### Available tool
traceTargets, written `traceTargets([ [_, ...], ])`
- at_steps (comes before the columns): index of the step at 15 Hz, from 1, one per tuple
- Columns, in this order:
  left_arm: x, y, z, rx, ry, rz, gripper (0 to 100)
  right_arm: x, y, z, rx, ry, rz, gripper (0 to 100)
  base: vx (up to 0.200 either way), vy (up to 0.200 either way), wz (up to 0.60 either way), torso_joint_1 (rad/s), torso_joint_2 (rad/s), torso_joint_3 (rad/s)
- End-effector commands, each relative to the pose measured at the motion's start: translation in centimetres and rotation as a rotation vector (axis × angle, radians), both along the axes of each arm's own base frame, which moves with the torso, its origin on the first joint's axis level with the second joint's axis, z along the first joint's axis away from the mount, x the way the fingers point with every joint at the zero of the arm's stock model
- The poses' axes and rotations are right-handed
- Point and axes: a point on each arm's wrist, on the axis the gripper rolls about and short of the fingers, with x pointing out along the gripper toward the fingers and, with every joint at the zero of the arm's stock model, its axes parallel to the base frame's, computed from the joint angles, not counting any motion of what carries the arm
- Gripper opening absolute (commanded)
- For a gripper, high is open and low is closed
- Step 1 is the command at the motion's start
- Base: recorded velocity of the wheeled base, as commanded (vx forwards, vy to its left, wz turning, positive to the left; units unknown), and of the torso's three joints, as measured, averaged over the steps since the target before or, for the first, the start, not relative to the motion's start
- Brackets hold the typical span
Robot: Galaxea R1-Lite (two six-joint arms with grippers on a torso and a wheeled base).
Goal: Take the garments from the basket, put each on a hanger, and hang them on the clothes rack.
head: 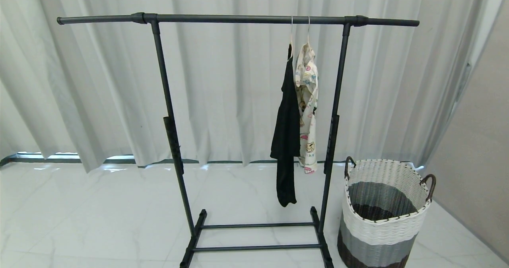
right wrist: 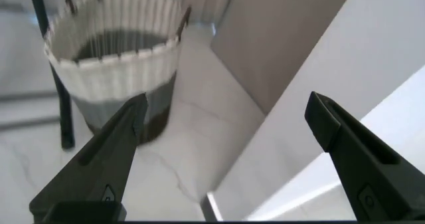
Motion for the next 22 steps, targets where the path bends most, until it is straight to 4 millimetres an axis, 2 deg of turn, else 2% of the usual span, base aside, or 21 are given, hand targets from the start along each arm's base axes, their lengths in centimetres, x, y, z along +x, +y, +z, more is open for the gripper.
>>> traceTargets([
  [1,0.0,0.0,0.0,-0.001,-0.002,0.001,100,-1.1,0.0,-0.6,0.021,-0.149,0.020,100,0.000,0.000,0.00,0.000,0.00,0.000],
  [4,0.0,-0.1,0.0,-0.008,-0.004,-0.044,100,-0.9,0.0,-0.4,0.045,-0.222,0.043,100,0.000,0.000,0.00,0.000,0.00,0.000],
  [8,0.2,-0.7,0.0,-0.033,-0.003,-0.318,100,-0.8,0.6,-0.4,0.095,-0.221,0.322,100,0.000,0.000,0.00,0.000,0.00,0.000],
  [9,0.3,-1.0,0.0,-0.071,-0.008,-0.466,100,-0.8,0.8,-0.5,0.135,-0.214,0.416,100,0.000,0.000,0.00,0.000,0.00,0.000],
  [10,0.3,-1.2,-0.1,-0.175,-0.015,-0.548,100,-0.8,0.9,-1.0,0.201,-0.180,0.433,100,0.000,0.000,0.00,0.000,0.00,0.000],
  [12,0.5,-1.3,-0.4,-0.217,0.048,-0.562,100,-0.9,0.9,-0.9,0.287,-0.153,0.423,100,0.000,0.000,0.00,0.000,0.00,0.000],
  [16,1.4,-1.5,-0.3,-0.189,0.178,-0.452,100,-0.7,0.9,-0.9,0.238,-0.115,0.408,100,0.000,0.000,0.00,0.000,0.00,0.000],
  [18,1.1,-1.5,-0.4,-0.177,0.142,-0.492,100,-0.7,0.9,-0.9,0.238,-0.123,0.411,100,0.000,0.000,0.00,0.000,0.00,0.000],
  [19,0.4,-1.3,-0.5,-0.158,0.052,-0.575,100,-0.9,0.9,-0.9,0.239,-0.141,0.414,100,0.000,0.000,0.00,0.000,0.00,0.000],
  [22,0.2,-1.3,-0.5,-0.168,0.032,-0.566,100,-0.9,0.7,-0.9,0.233,-0.150,0.353,100,0.000,0.000,0.00,0.000,0.00,0.000],
])
